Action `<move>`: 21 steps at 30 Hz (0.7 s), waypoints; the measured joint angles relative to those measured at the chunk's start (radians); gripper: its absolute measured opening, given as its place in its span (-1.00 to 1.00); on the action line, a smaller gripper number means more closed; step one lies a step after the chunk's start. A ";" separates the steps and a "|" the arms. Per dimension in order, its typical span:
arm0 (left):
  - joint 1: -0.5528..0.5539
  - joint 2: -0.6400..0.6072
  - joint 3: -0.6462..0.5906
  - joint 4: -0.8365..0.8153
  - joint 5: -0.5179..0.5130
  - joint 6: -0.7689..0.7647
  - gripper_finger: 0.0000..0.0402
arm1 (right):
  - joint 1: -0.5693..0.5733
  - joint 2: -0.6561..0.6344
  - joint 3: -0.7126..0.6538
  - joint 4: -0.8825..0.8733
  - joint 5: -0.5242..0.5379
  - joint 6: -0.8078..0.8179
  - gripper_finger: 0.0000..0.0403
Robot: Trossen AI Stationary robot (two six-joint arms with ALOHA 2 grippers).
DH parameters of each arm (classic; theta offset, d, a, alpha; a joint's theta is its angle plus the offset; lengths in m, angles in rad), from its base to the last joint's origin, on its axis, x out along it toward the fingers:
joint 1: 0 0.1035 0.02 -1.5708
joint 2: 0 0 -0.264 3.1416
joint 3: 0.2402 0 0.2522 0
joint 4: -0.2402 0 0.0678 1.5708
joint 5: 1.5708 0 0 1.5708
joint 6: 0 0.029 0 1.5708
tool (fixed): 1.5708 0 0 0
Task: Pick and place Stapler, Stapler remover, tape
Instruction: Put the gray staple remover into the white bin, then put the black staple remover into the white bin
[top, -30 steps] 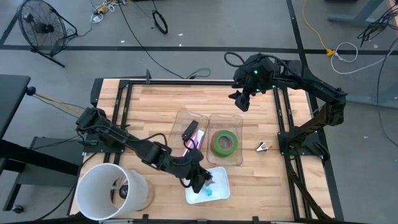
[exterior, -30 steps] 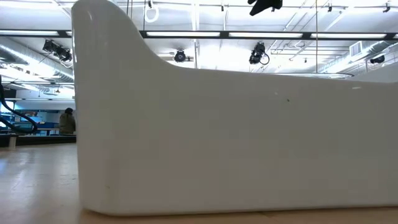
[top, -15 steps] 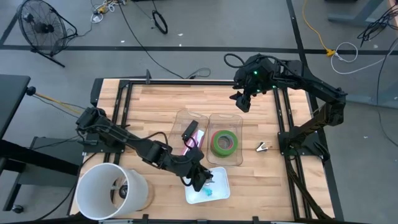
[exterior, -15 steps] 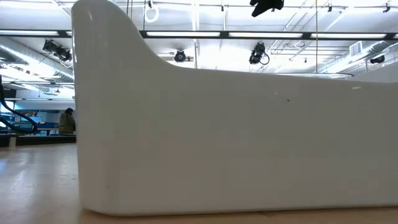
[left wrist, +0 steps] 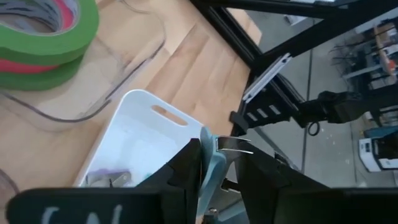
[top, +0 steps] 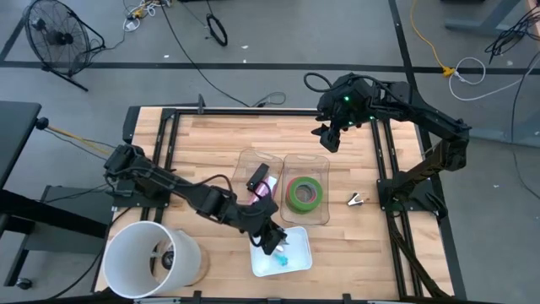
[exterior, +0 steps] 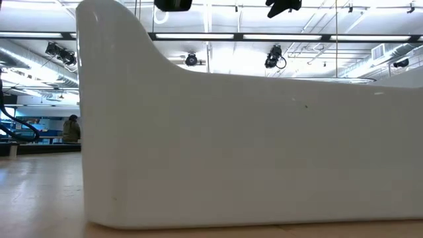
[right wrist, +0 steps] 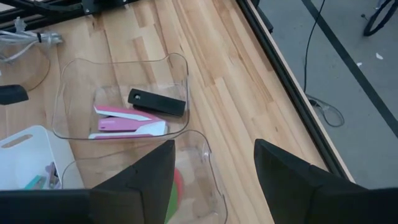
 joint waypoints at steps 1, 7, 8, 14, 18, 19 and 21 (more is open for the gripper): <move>0.001 0.000 0.000 -0.004 0.001 0.000 -0.49 | 0.000 0.000 0.000 0.000 0.000 0.000 0.09; 0.001 0.000 0.000 -0.003 0.015 0.000 -0.25 | 0.000 0.000 0.000 0.000 0.000 0.000 0.09; 0.001 0.000 0.000 -0.002 0.015 0.000 -0.21 | 0.000 0.000 0.000 0.001 0.000 -0.001 0.09; 0.006 0.000 0.000 -0.002 0.021 -0.001 -0.06 | 0.000 0.000 0.000 0.001 0.000 -0.011 0.09; 0.007 0.000 0.000 -0.002 -0.022 0.000 -0.07 | 0.000 0.000 0.000 0.000 0.000 -0.012 0.09; 0.008 0.000 0.000 -0.002 -0.040 0.000 -0.08 | 0.000 0.000 0.000 -0.001 0.000 -0.012 0.09; 0.016 -0.001 0.000 -0.001 -0.063 0.001 -0.10 | 0.000 0.000 0.000 -0.013 0.000 -0.005 0.09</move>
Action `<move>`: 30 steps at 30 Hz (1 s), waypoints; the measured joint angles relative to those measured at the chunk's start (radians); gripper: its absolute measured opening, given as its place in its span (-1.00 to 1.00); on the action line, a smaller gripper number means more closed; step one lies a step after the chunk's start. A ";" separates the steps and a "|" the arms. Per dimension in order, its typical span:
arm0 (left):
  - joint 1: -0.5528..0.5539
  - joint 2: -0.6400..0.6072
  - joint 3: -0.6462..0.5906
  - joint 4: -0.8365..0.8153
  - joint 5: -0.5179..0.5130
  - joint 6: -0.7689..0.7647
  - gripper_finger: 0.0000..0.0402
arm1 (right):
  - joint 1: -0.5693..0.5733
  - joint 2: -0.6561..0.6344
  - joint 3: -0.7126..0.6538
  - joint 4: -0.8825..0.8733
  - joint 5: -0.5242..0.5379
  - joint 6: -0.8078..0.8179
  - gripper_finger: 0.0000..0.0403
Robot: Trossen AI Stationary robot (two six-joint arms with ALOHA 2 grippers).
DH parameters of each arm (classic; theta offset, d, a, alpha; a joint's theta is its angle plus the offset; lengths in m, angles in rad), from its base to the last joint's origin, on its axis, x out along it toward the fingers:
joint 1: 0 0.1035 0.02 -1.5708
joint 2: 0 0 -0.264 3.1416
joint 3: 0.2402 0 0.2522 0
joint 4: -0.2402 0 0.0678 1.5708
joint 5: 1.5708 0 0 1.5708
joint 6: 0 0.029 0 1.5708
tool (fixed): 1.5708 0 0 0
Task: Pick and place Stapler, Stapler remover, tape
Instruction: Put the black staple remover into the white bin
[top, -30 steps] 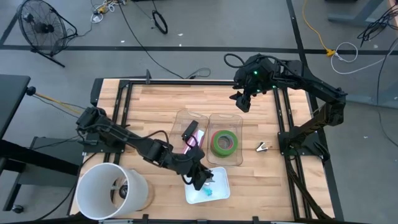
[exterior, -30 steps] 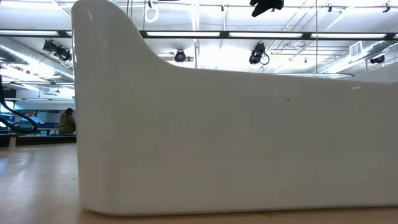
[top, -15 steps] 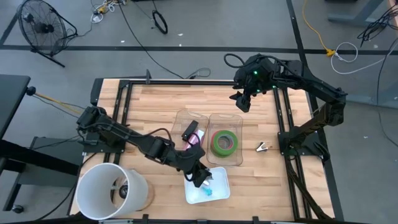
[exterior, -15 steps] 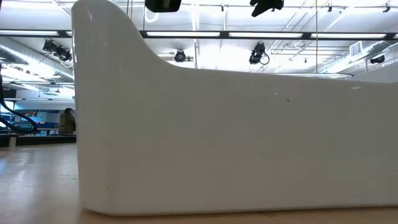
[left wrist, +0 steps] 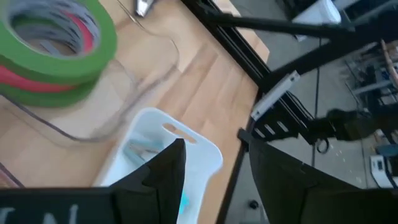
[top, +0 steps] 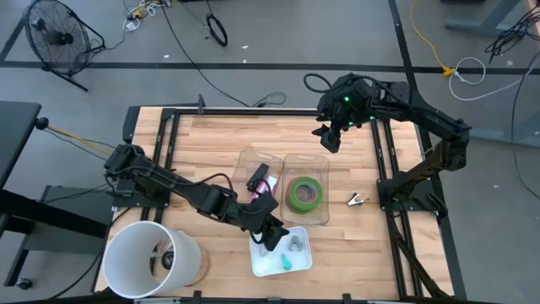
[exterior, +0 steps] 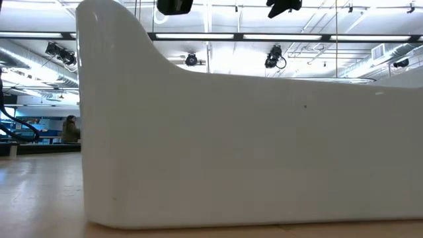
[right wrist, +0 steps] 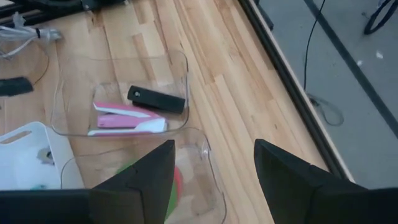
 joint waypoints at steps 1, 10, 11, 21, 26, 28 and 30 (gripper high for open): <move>0.007 -0.001 0.000 0.000 -0.003 0.001 -0.11 | 0.000 0.000 0.000 -0.016 -0.001 0.014 0.09; 0.095 -0.013 0.001 0.006 0.074 0.106 -0.12 | 0.038 -0.014 -0.025 -0.275 -0.004 0.170 0.09; 0.106 -0.015 0.001 0.005 0.092 0.123 -0.12 | 0.047 -0.029 -0.048 -0.272 -0.011 0.187 0.09; 0.212 -0.055 0.001 -0.042 0.284 0.308 -0.12 | 0.140 -0.190 -0.430 -0.268 0.007 0.405 0.09; 0.242 -0.077 0.001 -0.113 0.348 0.376 -0.12 | 0.176 -0.233 -0.648 -0.256 -0.003 0.502 0.09; 0.252 -0.080 0.001 -0.115 0.373 0.400 -0.12 | 0.187 -0.240 -0.720 -0.249 -0.003 0.542 0.09; 0.260 -0.079 0.001 -0.129 0.402 0.414 -0.12 | 0.194 -0.240 -0.786 -0.232 -0.005 0.583 0.09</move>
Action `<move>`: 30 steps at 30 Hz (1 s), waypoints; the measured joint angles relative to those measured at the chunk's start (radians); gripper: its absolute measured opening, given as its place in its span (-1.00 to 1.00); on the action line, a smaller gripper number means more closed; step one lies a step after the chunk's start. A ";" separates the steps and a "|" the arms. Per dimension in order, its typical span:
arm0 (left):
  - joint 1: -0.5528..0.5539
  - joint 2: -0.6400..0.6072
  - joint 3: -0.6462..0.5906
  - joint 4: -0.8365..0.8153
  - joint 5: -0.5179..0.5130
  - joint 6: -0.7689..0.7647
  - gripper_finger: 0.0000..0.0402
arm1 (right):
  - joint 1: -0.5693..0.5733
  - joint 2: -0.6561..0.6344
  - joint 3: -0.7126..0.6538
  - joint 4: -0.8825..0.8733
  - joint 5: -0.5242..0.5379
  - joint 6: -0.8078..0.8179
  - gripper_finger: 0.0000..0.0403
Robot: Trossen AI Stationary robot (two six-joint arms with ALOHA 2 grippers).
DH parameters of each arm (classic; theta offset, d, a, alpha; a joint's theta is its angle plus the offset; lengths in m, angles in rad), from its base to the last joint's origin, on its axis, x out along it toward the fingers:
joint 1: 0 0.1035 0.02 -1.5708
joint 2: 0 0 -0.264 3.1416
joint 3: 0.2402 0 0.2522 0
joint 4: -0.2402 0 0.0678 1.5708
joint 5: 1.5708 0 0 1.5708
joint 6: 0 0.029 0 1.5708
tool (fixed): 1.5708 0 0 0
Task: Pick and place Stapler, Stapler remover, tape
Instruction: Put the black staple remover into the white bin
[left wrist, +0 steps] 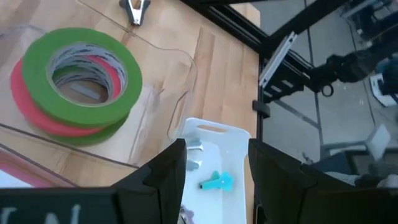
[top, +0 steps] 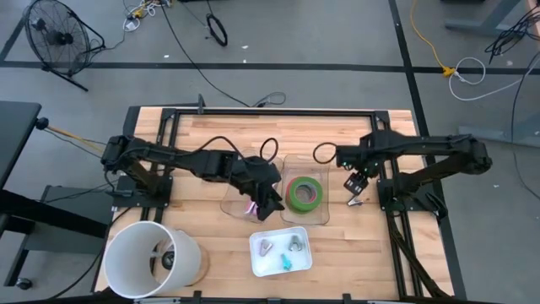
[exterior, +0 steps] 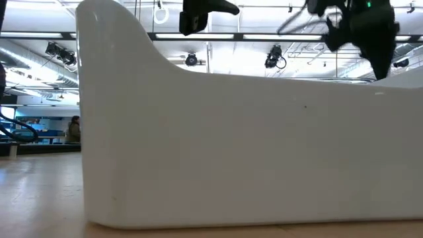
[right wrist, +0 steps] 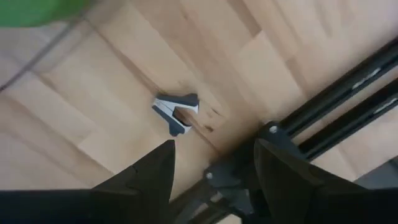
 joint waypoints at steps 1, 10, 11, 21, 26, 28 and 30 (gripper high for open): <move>0.005 0.000 0.000 -0.002 0.017 0.004 -0.12 | 0.004 -0.001 -0.034 0.022 -0.004 0.021 0.09; 0.044 -0.004 0.000 -0.006 0.089 0.041 -0.12 | 0.013 0.000 -0.300 0.325 -0.153 0.107 0.09; 0.048 -0.005 0.000 -0.004 0.103 0.042 -0.12 | 0.013 0.000 -0.318 0.346 -0.162 0.115 0.09; 0.071 -0.005 0.000 -0.006 0.149 0.049 -0.12 | 0.013 0.000 -0.436 0.383 -0.175 0.174 0.09; 0.077 -0.005 0.000 -0.006 0.148 0.057 -0.12 | 0.012 0.000 -0.470 0.443 -0.202 0.173 0.09; 0.081 -0.005 0.000 -0.006 0.148 0.058 -0.12 | 0.013 0.000 -0.477 0.451 -0.206 0.173 0.09; 0.086 -0.005 0.000 -0.006 0.149 0.060 -0.12 | 0.013 0.000 -0.485 0.453 -0.213 0.177 0.09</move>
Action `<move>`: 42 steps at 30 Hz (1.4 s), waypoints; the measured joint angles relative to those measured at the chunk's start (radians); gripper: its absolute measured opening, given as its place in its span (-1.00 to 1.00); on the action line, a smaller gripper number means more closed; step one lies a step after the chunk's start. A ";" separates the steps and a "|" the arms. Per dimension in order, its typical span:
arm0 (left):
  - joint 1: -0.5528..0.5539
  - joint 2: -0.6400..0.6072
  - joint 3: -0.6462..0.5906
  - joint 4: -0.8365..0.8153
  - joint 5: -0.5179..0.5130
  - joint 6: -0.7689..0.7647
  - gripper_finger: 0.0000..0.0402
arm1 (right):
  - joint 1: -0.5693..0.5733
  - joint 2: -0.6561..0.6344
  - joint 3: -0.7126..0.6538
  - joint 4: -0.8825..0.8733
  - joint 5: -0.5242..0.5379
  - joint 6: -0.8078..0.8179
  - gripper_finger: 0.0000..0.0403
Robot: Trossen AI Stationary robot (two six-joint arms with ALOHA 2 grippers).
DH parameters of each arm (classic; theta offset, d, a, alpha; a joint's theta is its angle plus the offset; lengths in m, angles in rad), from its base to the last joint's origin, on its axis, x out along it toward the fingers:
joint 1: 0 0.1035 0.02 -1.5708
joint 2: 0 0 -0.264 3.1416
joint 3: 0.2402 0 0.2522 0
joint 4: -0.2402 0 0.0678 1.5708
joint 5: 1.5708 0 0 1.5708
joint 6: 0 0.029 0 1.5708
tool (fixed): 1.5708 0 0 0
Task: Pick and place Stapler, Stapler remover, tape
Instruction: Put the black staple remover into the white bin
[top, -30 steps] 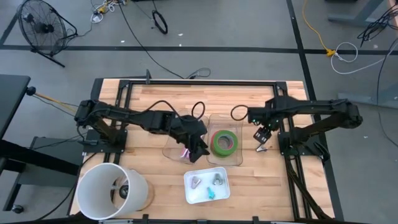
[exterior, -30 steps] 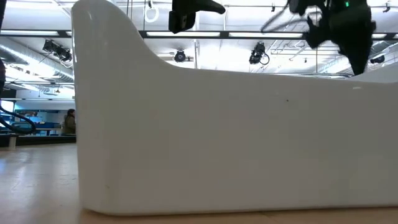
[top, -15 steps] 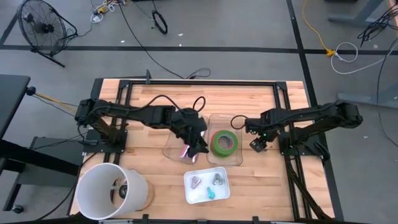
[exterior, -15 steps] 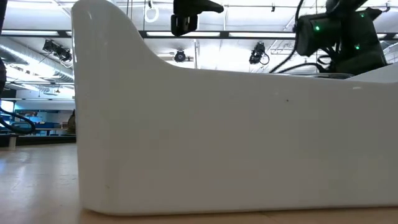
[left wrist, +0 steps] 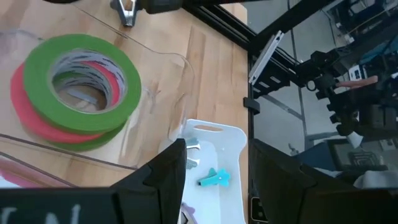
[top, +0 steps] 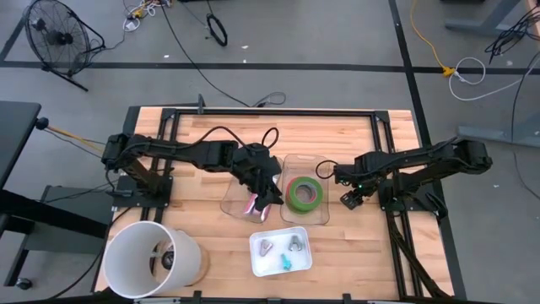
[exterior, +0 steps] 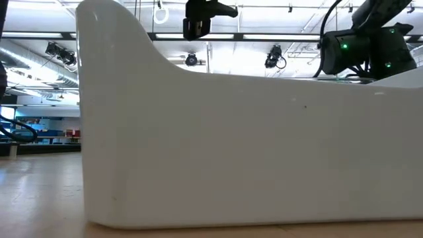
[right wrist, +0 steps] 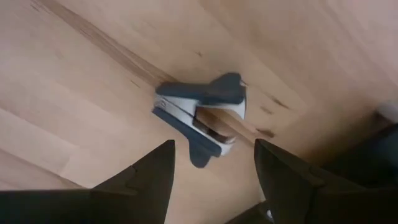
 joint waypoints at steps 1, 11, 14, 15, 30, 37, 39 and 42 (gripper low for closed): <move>0.003 0.000 0.000 0.000 0.000 0.000 -0.12 | 0.000 0.000 -0.002 0.000 -0.013 0.001 0.09; 0.013 0.000 0.000 0.001 -0.001 -0.001 -0.12 | 0.000 0.000 -0.002 0.075 -0.050 -0.007 0.09; 0.013 0.000 0.000 0.001 -0.001 -0.006 -0.12 | 0.000 0.000 -0.002 0.096 -0.037 -0.007 0.09; 0.013 0.000 0.000 0.001 -0.001 -0.007 -0.12 | 0.000 0.000 -0.002 0.101 -0.037 -0.007 0.09; 0.012 0.000 0.000 0.001 -0.001 -0.012 -0.12 | 0.000 0.000 -0.095 0.221 -0.053 0.004 0.09; 0.012 0.000 0.000 0.001 -0.005 -0.012 -0.12 | -0.001 -0.003 -0.155 0.282 -0.078 0.046 0.09; 0.012 0.000 0.000 0.002 -0.005 -0.011 -0.12 | -0.001 -0.002 -0.158 0.279 -0.077 0.053 0.06; 0.012 0.000 0.000 0.002 -0.006 -0.011 -0.12 | -0.001 -0.001 -0.159 0.272 -0.074 0.053 -0.13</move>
